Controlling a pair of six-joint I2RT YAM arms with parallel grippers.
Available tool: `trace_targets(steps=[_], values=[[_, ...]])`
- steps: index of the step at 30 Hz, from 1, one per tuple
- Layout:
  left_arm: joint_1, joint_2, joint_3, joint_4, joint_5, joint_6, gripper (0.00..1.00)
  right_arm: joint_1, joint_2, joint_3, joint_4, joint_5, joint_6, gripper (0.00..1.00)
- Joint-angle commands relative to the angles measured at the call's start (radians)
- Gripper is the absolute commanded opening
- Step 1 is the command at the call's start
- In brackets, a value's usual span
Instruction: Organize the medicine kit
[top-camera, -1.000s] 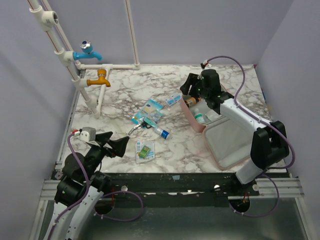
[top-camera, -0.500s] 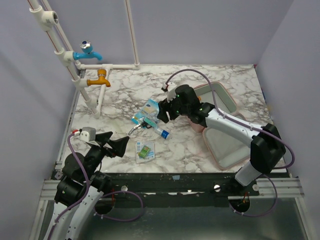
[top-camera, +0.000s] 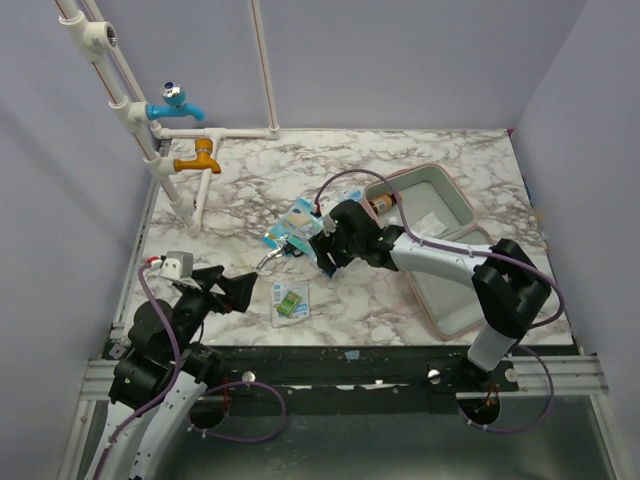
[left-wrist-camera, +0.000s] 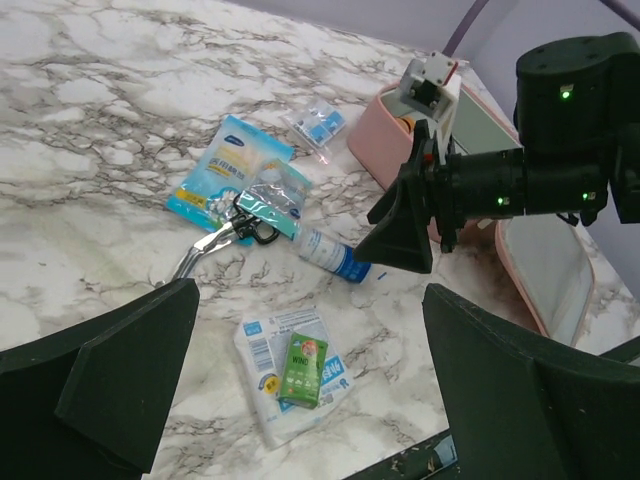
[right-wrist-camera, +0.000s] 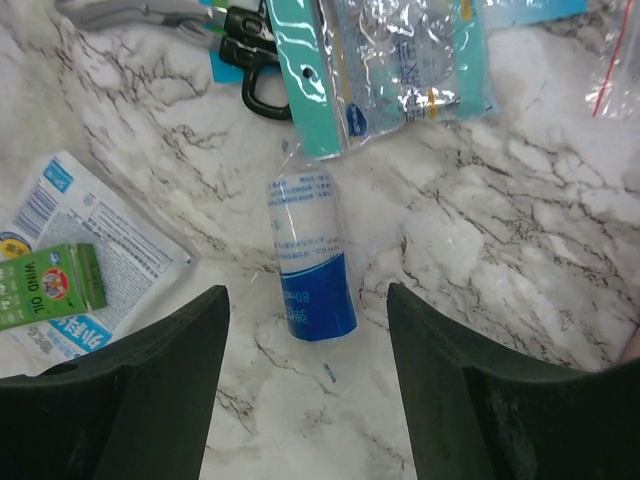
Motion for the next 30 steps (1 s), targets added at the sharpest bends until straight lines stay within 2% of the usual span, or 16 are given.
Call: trace_targets(steps=[1,7,13,16,22,26,30], values=[[-0.007,0.020,0.047,-0.039,0.006,-0.024,0.99,0.020,0.042,-0.021,0.008,0.069,-0.002,0.68],[-0.007,0.157,0.048,-0.067,0.173,-0.152,0.99,0.031,0.061,-0.044,0.039,0.110,-0.006,0.68],[-0.008,0.238,0.015,-0.082,0.156,-0.243,0.98,0.040,0.101,-0.053,0.063,0.110,-0.006,0.66],[-0.010,0.309,-0.011,-0.080,0.201,-0.282,0.98,0.043,0.124,-0.046,0.068,0.096,-0.006,0.62],[-0.032,0.371,-0.118,-0.014,0.213,-0.358,0.92,0.049,0.132,-0.055,0.063,0.118,0.022,0.48],[-0.073,0.440,-0.129,-0.010,0.168,-0.377,0.85,0.050,0.106,-0.079,0.062,0.137,0.055,0.21],[-0.148,0.545,-0.098,-0.016,0.085,-0.377,0.83,0.050,0.078,-0.104,0.064,0.146,0.078,0.08]])
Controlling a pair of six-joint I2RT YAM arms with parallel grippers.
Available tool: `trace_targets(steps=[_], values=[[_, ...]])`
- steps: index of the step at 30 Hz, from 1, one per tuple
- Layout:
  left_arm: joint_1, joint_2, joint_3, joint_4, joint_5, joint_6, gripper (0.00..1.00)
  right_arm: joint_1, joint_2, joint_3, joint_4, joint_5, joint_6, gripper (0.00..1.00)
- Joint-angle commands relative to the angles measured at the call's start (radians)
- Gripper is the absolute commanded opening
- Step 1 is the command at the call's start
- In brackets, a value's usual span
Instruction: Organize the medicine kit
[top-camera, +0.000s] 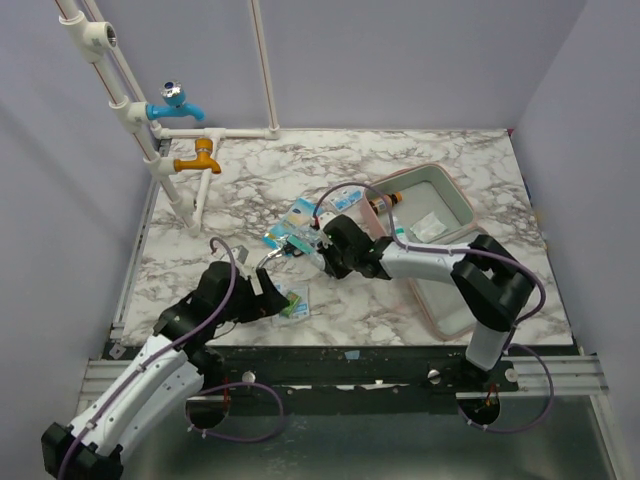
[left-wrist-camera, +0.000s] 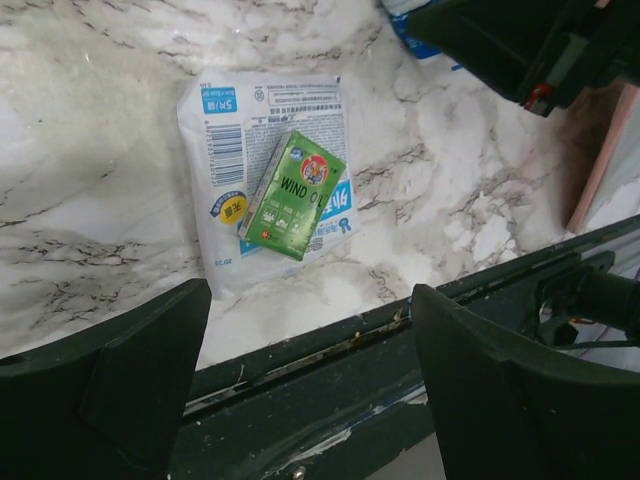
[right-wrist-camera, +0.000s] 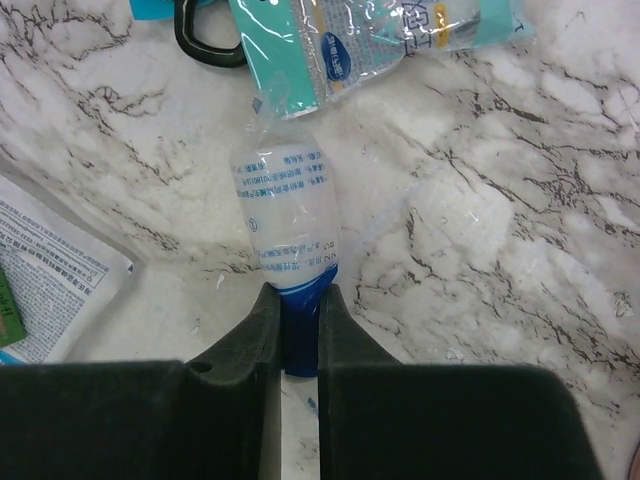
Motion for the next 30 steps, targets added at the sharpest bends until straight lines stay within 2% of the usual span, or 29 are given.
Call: trace_targets(steps=[1,3,13,17,20,25,30], values=[[-0.092,0.113,0.039,0.022,-0.112,-0.033,0.83,0.007,-0.041,-0.048,-0.007,0.041,0.039,0.05],[-0.134,0.166,0.052,0.032,-0.146,-0.037,0.83,0.008,-0.079,-0.063,-0.012,0.051,0.052,0.01],[-0.207,0.472,0.239,-0.013,-0.284,0.069,0.81,0.007,-0.359,-0.083,-0.072,0.224,0.127,0.01],[-0.218,0.591,0.305,-0.033,-0.296,0.124,0.78,0.002,-0.406,-0.049,-0.097,0.373,0.168,0.01],[-0.241,0.654,0.339,-0.040,-0.314,0.147,0.75,-0.025,-0.416,-0.019,-0.109,0.416,0.194,0.01],[-0.270,0.734,0.370,-0.057,-0.336,0.181,0.70,-0.122,-0.387,0.062,-0.136,0.408,0.232,0.01],[-0.297,0.793,0.371,-0.047,-0.329,0.205,0.65,-0.307,-0.343,0.099,-0.112,0.343,0.291,0.01]])
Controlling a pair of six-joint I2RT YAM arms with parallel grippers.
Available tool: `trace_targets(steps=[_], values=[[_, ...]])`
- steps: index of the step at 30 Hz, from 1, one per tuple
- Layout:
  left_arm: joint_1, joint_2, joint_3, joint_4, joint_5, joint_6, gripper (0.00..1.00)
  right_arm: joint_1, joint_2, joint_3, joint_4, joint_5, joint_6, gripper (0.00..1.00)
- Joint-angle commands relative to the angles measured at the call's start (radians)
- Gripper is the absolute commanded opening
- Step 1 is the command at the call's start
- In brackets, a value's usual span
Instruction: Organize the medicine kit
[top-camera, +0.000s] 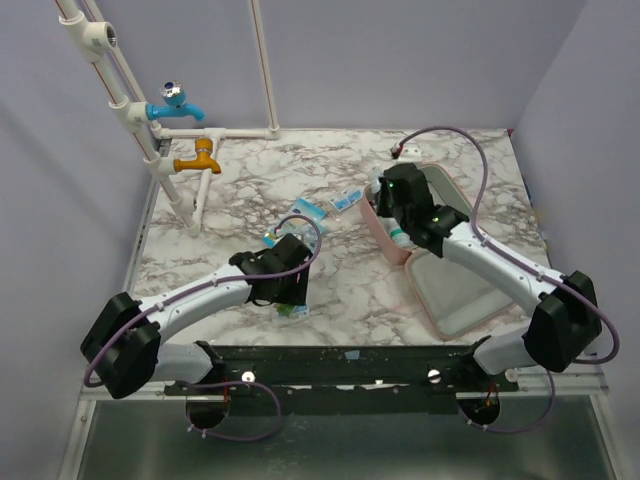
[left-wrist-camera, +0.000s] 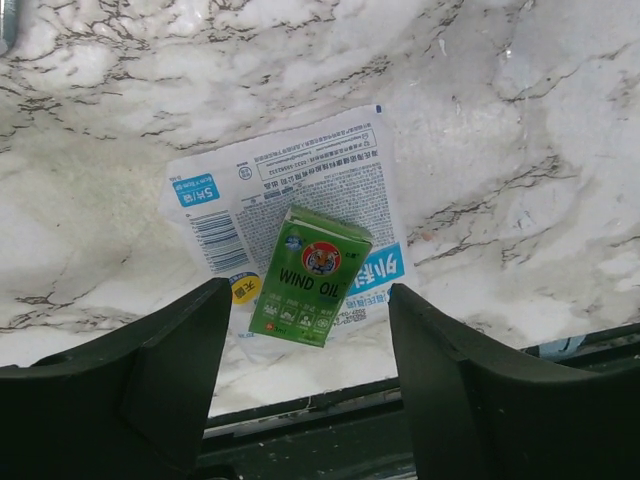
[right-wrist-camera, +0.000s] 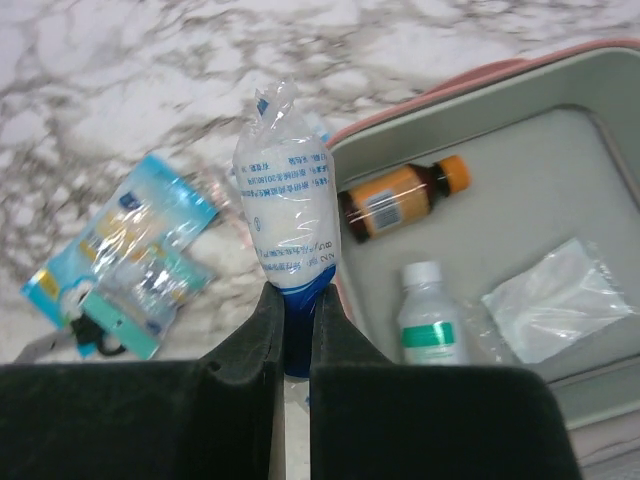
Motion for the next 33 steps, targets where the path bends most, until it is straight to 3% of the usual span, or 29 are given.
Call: trace_targets(steps=[1,6,14,18,23,27,33], values=[[-0.027,0.049,0.015,-0.015,-0.025,0.050,0.64,-0.143,0.053,0.039,0.003,-0.014,0.075,0.01],[-0.032,0.094,0.010,0.003,-0.024,0.067,0.60,-0.251,0.158,0.072,0.034,-0.049,0.096,0.01],[-0.034,0.130,0.019,0.021,-0.033,0.098,0.56,-0.342,0.349,0.171,0.029,-0.115,0.086,0.01],[-0.034,0.142,0.018,0.032,-0.022,0.107,0.49,-0.397,0.418,0.216,0.021,-0.118,0.077,0.01],[-0.034,0.160,0.019,0.043,-0.011,0.108,0.48,-0.442,0.476,0.243,-0.003,-0.128,0.097,0.02],[-0.034,0.155,0.022,0.045,-0.006,0.110,0.46,-0.456,0.503,0.231,-0.008,-0.131,0.116,0.13],[-0.034,0.139,0.036,0.038,-0.008,0.117,0.41,-0.464,0.505,0.226,-0.020,-0.118,0.098,0.40]])
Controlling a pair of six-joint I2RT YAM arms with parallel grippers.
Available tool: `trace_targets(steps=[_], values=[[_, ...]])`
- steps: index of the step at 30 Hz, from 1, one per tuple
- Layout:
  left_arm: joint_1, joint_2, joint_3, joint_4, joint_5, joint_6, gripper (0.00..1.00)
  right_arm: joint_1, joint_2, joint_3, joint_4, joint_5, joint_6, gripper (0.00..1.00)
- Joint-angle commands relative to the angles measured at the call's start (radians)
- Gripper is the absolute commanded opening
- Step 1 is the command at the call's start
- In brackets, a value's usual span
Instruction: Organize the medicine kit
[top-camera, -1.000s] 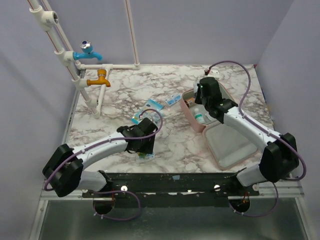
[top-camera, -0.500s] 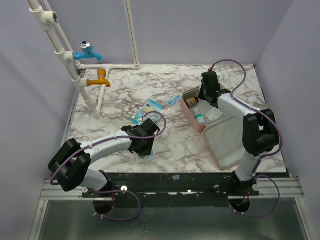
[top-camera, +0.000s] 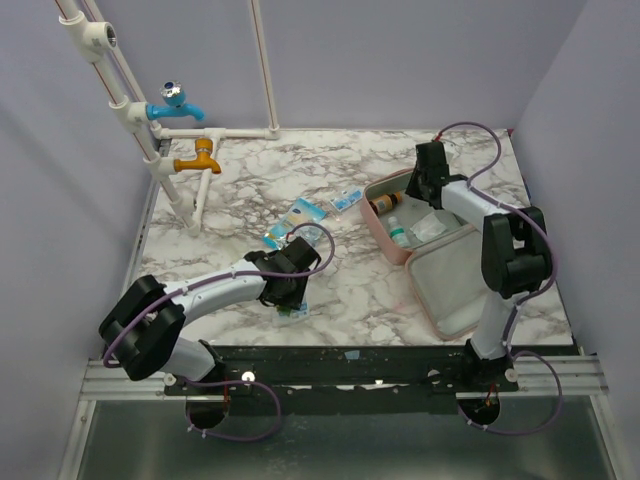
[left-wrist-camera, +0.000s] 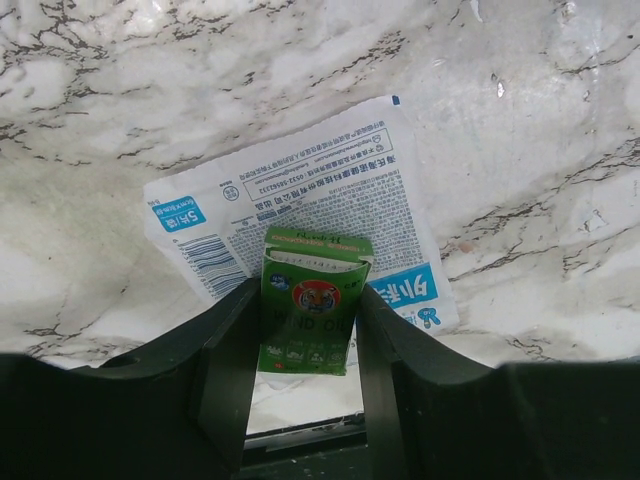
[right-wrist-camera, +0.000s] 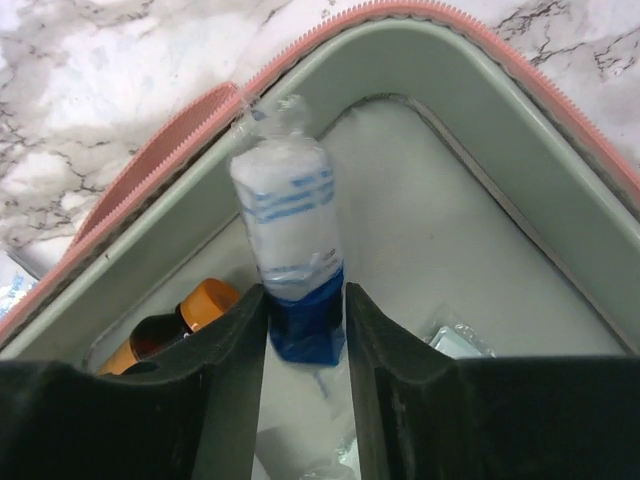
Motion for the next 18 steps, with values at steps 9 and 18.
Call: trace_targets(steps=[9,18], values=[[-0.008,-0.047,0.070,-0.019,0.006,0.023,0.35,-0.005,-0.150,-0.042,-0.038,-0.007,-0.024,0.58],[-0.020,-0.084,0.221,-0.069,0.047,0.057,0.34,-0.004,-0.329,-0.167,-0.029,-0.143,-0.029,0.61]])
